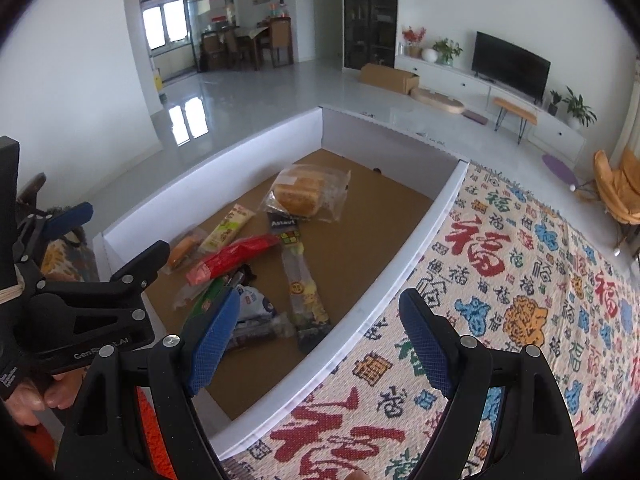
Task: Organize snacks
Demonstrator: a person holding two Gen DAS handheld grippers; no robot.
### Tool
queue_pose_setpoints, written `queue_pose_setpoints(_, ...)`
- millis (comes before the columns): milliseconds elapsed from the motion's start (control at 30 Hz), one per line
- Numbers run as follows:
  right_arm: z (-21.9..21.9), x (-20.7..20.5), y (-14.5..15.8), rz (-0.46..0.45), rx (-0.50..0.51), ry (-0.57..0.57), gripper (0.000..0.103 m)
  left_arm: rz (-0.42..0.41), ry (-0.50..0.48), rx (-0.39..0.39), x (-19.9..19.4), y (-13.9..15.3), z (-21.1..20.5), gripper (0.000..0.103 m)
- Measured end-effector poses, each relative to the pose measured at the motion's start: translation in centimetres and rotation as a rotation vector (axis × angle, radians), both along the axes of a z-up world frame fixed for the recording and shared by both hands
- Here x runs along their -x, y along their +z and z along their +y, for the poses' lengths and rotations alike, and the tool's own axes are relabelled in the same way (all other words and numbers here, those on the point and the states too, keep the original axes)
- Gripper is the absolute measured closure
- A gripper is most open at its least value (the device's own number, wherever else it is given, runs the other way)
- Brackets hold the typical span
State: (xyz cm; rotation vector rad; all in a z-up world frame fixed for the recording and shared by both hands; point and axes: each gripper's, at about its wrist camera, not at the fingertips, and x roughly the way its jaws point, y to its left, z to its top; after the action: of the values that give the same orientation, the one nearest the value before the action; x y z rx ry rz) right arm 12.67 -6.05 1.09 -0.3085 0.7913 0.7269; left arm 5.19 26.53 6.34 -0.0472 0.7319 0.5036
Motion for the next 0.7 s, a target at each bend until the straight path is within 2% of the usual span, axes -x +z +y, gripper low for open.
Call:
queue_pose_setpoints(133,0.1,0.2,0.0,0.003,0.006,0.002,0.018,0.005,-0.014,0.039,0.1,0.3,0.2,0.0)
queue_pose_setpoints(333,0.7,0.2,-0.1,0.02,0.017,-0.005,0.018,0.006,-0.035,0.045,0.2,0.7,0.2,0.0)
queue_pose_setpoints(700,1.3,0.5,-0.1,0.049,0.025,-0.008,0.018,0.017,-0.015,0.102,0.5,0.9,1.9,0.0)
